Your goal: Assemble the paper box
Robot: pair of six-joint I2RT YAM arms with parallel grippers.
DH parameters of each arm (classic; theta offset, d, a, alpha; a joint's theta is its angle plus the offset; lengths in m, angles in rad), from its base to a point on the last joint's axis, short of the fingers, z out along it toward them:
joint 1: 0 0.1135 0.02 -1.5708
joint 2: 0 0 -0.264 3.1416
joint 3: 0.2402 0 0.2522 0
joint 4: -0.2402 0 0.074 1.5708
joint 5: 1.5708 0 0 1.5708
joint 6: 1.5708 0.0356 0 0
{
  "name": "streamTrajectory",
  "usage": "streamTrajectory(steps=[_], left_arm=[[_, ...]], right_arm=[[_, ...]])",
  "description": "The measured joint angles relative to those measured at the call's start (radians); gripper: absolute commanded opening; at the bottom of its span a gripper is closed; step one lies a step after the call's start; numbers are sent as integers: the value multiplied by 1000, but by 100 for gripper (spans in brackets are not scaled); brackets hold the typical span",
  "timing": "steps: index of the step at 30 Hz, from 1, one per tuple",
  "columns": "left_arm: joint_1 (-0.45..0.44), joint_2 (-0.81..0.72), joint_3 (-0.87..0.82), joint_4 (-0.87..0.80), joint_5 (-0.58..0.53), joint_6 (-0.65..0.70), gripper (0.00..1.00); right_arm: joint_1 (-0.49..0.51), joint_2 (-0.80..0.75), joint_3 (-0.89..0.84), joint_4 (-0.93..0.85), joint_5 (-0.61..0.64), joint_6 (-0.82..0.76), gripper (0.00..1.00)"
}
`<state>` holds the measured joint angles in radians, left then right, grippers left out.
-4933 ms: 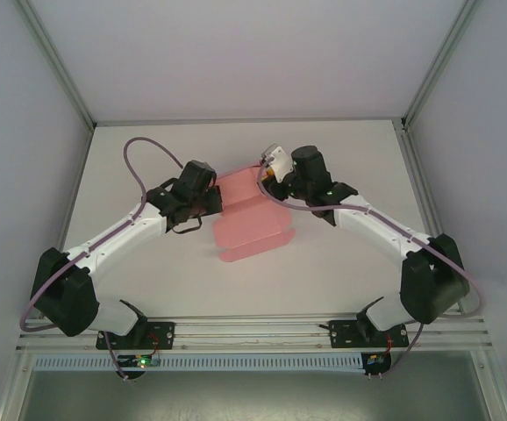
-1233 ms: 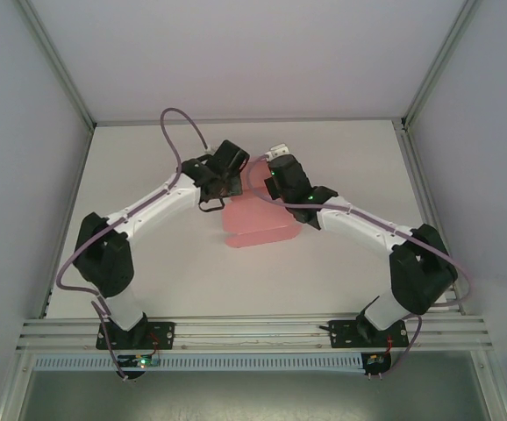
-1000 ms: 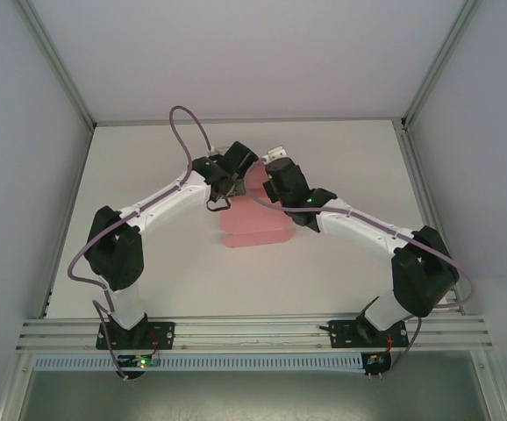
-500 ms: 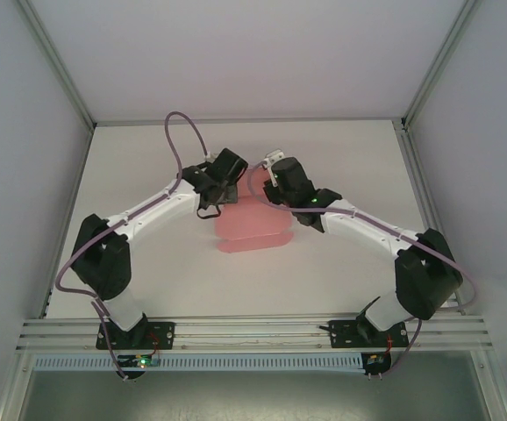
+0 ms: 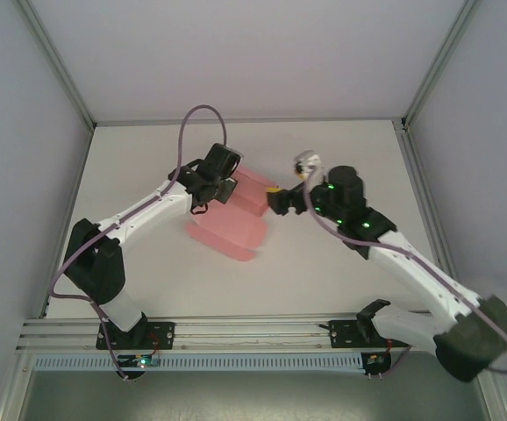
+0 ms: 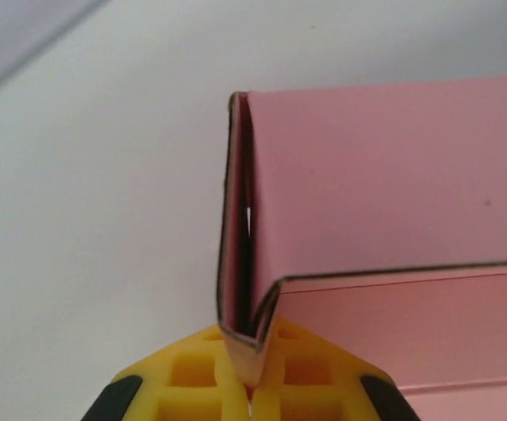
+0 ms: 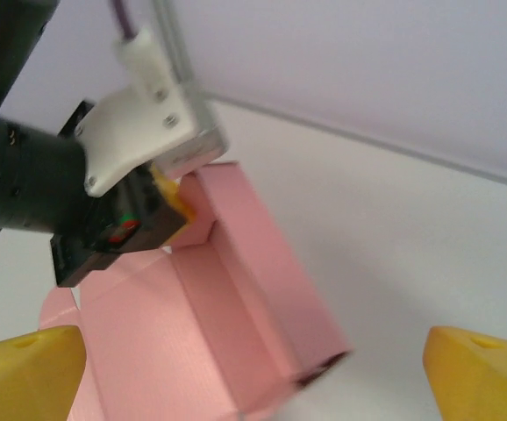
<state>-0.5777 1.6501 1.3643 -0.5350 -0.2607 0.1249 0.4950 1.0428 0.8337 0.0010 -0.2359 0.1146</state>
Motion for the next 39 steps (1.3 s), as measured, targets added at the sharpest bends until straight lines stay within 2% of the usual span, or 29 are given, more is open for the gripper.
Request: streamTrajectory(steps=[4,8,13,19,29,30,31,33,35,36,37,39], left_arm=[[4,-5,84,-90,137,391,0],[-1,14,233,-224,274,760,0],[-55,93,295,-272,332,1128,0],[-170,241,265,-274,313,1459,0],[-261,327,232,-286,230,1793,0],[-269,327,215,-285,230,1818,3],[-276,328,206,-285,230,1834,11],[-288,335,203,-288,234,1852,34],[-296,336,209,-291,247,1849,53],[-298,336,218,-295,253,1840,71],[-299,336,230,-296,263,1827,99],[-299,333,254,-296,286,1781,100]], right_arm=[[-115,-183,-70,-24,-12,51,98],[-176,-319,-106,-68,-8,72,98],[-250,-417,-173,-128,2,100,98],[-329,-415,-206,-188,6,132,98],[-397,-340,-242,-184,-21,173,98],[-406,-332,-246,-183,-25,175,98],[-412,-327,-249,-183,-27,176,98],[-425,-313,-252,-183,-37,178,98],[-433,-299,-254,-180,-43,182,98],[-434,-294,-254,-180,-42,187,98],[-435,-291,-254,-179,-39,195,98],[-435,-289,-254,-179,-21,220,98]])
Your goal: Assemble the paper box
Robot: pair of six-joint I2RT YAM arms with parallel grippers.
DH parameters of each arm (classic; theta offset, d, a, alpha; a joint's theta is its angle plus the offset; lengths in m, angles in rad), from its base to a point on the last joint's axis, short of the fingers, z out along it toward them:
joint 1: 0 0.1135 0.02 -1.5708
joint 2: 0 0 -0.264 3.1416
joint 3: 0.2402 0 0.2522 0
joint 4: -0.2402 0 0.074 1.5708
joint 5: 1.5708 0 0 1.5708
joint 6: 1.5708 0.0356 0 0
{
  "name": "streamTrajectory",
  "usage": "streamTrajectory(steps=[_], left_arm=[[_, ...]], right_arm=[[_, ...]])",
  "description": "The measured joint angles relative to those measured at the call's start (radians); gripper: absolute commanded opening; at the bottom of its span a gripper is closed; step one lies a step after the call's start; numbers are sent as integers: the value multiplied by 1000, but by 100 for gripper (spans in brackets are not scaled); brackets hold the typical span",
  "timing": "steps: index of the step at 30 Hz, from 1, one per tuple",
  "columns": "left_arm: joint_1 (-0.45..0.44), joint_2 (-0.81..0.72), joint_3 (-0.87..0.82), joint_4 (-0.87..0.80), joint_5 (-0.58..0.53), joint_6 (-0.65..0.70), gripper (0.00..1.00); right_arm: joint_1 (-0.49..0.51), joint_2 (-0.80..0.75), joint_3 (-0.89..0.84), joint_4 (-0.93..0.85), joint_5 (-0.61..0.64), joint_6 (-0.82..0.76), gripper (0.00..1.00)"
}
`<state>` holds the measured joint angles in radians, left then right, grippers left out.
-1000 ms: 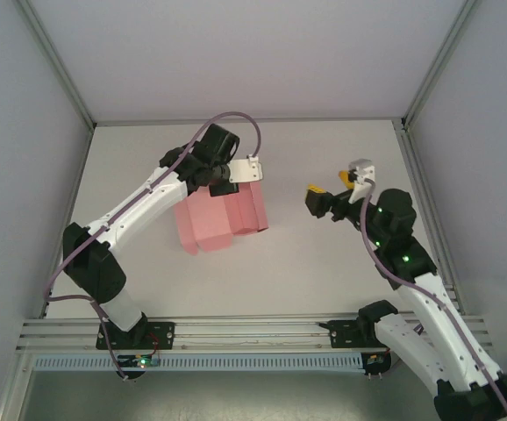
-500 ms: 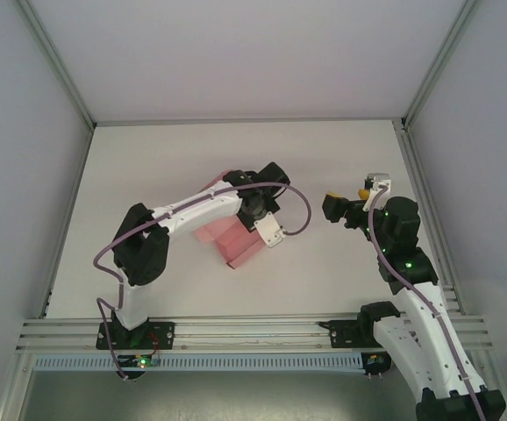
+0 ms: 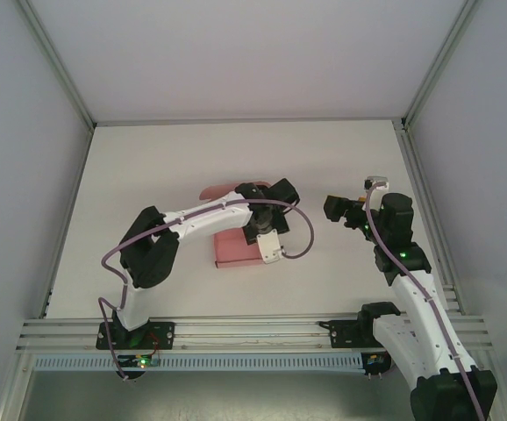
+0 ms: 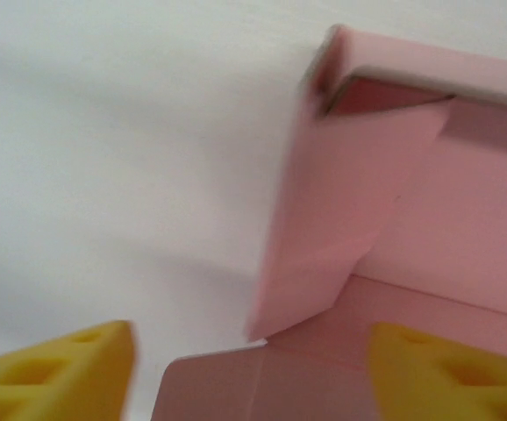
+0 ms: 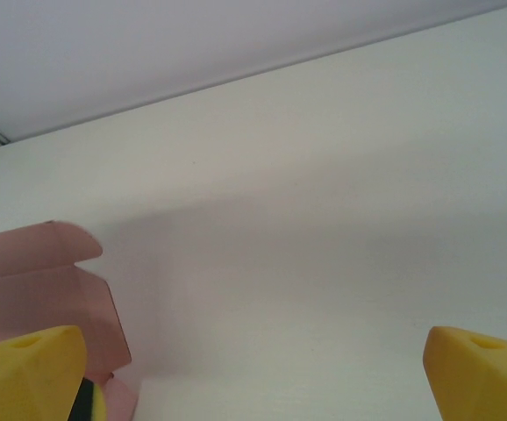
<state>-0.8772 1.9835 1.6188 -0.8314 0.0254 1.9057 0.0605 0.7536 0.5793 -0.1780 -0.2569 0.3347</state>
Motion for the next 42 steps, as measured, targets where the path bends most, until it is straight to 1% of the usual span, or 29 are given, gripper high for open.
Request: streamTrajectory(steps=[4,8,11,13,15,17,18,19,20,22,23,25,27,31,32,33,34,37,42], left_arm=[[0,-42,12,2,68,-127,100],[2,-164,-29,82,137,-326,100],[15,-259,-43,191,166,-559,100],[43,-307,-44,275,162,-749,100],[81,-343,-48,344,109,-943,100],[131,-382,-70,406,2,-1186,100],[154,-399,-84,419,-52,-1293,100],[187,-430,-112,428,-133,-1445,100],[212,-458,-142,428,-196,-1554,100],[272,-545,-247,423,-306,-1771,100],[295,-593,-306,421,-347,-1850,100],[318,-699,-427,398,-422,-1999,100],[323,-807,-522,340,-474,-2153,100],[336,-947,-637,274,-479,-2339,100],[336,-961,-658,268,-470,-2371,100],[336,-964,-679,261,-453,-2404,100],[336,-960,-693,257,-438,-2429,100],[336,-929,-738,255,-388,-2479,100],[336,-920,-776,252,-369,-2518,100]], right_arm=[[0,-8,0,2,31,26,98],[0,-16,3,4,31,2,98],[0,1,14,7,27,-20,98],[1,26,26,13,8,-34,98],[21,60,38,16,-6,-51,94],[81,109,59,9,-12,-65,91],[135,142,74,1,-5,-72,91],[203,179,89,-7,8,-72,88],[262,209,100,-14,25,-71,86],[393,284,116,-25,46,-60,83],[451,327,122,-37,55,-51,81],[538,401,135,-69,74,-27,79],[599,461,148,-114,117,3,73],[656,521,156,-135,160,63,67],[666,540,162,-132,164,74,60],[675,566,172,-129,171,94,57],[682,593,183,-124,175,107,56],[690,672,206,-105,180,136,53],[709,757,227,-97,182,169,49]])
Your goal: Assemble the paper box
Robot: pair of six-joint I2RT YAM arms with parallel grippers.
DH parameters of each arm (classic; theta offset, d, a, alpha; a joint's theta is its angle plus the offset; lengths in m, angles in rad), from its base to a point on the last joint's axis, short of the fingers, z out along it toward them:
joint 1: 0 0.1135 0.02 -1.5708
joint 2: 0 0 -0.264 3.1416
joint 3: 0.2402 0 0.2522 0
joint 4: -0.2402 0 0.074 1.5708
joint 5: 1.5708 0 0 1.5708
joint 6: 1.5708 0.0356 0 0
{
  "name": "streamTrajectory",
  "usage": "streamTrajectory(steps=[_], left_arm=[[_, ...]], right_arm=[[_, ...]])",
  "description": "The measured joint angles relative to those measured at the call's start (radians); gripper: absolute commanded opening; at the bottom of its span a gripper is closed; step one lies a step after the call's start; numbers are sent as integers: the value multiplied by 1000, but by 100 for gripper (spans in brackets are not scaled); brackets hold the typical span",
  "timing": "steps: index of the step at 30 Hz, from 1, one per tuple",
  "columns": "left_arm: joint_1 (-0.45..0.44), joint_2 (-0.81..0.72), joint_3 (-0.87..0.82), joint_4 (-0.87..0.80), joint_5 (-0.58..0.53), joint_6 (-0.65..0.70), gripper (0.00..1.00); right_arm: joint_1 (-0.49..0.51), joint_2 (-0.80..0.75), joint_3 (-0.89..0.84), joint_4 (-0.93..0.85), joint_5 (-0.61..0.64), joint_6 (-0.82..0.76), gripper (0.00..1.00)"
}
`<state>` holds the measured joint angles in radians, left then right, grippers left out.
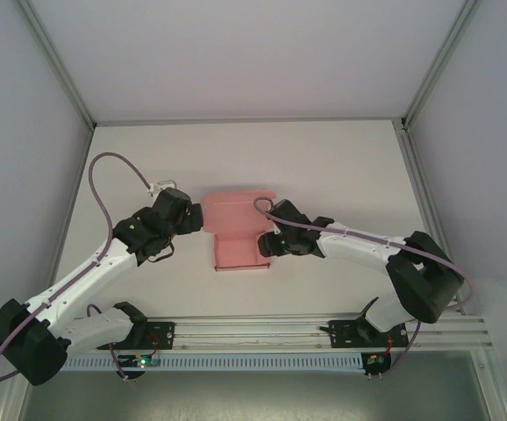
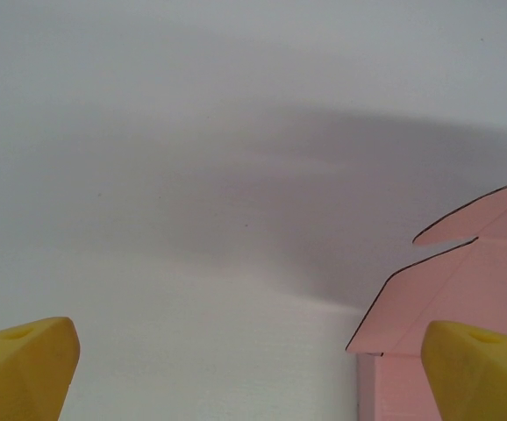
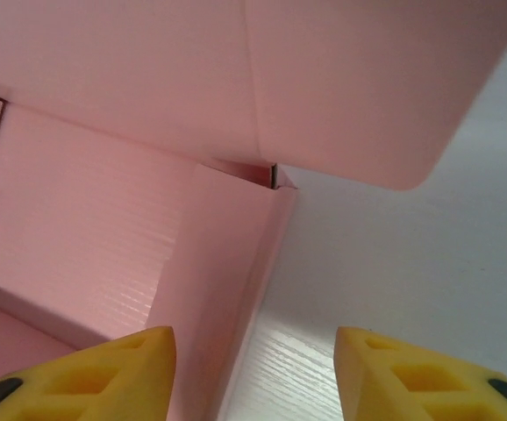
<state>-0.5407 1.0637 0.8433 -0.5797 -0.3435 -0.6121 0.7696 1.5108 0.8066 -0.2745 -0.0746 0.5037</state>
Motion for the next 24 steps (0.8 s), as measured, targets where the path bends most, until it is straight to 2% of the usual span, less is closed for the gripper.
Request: streamTrajectory(steps=[4,7,10,11,17,21,24], left_arm=[[0,-21,-25,4,4,-6,100],[0,-37,-39,3,3,-11,100],[0,-48,-41,3,-5,-18,100],[1,-52,-41,3,-9,-19,100],[39,-60,-41,1,-22,-44,100],[116,-59,-53,12,23,-65,100],[158,-46,-84,59,98,-73,100]], right_arm=[[14,41,10,8,1,23,40],[14,82,19,17,11,37,27],[14,109,21,17,40,51,5],[14,111,22,20,45,50,0],[14,78,19,47,95,13,0],[11,-82,-5,111,103,-61,0],[-9,-231,-24,209,74,-105,0]])
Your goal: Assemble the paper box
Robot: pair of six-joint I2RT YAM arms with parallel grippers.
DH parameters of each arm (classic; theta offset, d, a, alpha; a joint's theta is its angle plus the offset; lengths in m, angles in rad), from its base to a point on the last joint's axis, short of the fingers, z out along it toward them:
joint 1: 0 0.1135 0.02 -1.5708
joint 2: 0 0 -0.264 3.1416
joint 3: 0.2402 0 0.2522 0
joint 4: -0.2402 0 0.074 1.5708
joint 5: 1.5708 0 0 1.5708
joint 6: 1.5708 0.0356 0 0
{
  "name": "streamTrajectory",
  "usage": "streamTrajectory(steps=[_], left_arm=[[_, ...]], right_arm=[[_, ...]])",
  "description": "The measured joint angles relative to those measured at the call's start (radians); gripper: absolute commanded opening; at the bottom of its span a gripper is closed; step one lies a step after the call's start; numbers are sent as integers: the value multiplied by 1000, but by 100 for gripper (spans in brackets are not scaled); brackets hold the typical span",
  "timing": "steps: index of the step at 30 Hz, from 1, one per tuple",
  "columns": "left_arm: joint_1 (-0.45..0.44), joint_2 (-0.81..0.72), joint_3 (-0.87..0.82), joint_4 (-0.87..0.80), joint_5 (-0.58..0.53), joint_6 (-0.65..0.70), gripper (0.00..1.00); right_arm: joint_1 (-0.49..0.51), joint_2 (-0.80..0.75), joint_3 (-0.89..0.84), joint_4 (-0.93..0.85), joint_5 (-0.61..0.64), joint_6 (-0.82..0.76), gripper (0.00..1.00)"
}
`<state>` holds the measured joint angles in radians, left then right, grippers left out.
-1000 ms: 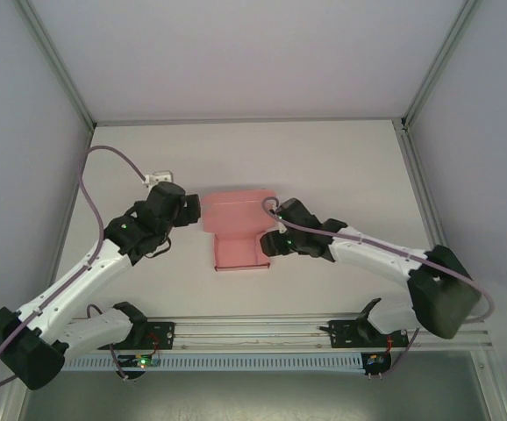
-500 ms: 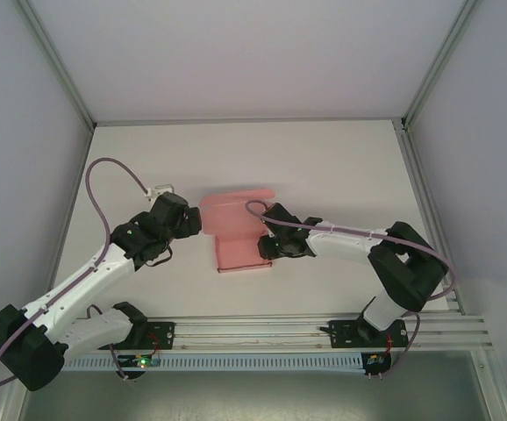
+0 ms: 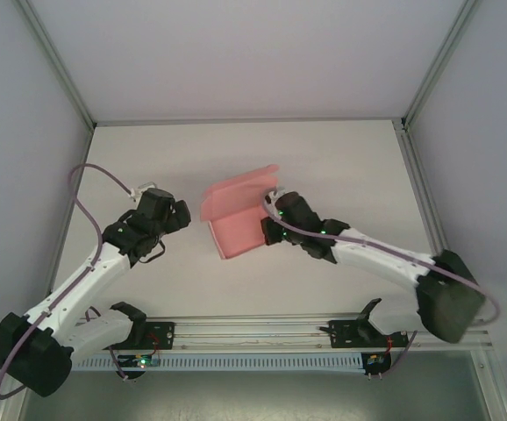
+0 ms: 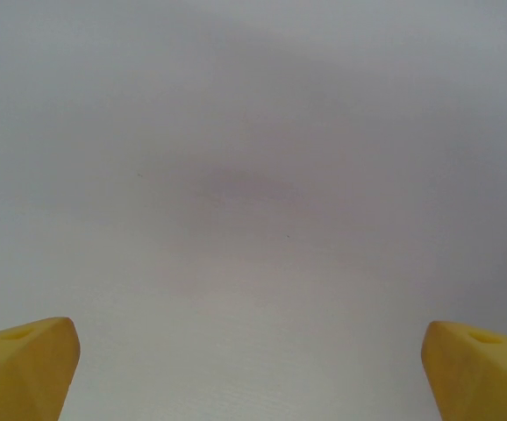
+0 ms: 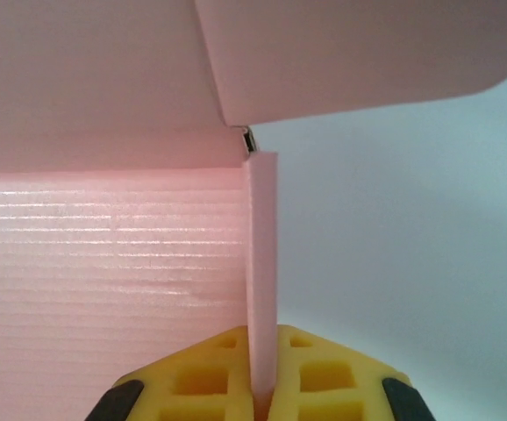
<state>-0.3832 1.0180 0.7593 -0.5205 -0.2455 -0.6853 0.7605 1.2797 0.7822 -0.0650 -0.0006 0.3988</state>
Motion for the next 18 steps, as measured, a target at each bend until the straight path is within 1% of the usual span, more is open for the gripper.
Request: streamTrajectory(steps=[2,4,8,10,12,15,18], left_arm=[[8,24,-20,51,80,4,100],[10,54,-31,122,198,17,100],[10,101,-32,306,454,40,100],[4,117,-32,393,550,52,100],[-9,132,-29,454,620,64,100],[-43,158,-14,511,689,85,100],[-50,174,0,523,691,94,100]], right_arm=[[-24,-72,-6,71,-44,-15,0],[-40,-108,-6,132,-95,-25,0],[-44,-109,-5,197,-189,-37,0],[-44,-94,-2,205,-219,-40,0],[-42,-76,6,214,-236,-41,0],[-29,-49,29,211,-240,-57,0],[-10,-32,74,175,-180,-82,0]])
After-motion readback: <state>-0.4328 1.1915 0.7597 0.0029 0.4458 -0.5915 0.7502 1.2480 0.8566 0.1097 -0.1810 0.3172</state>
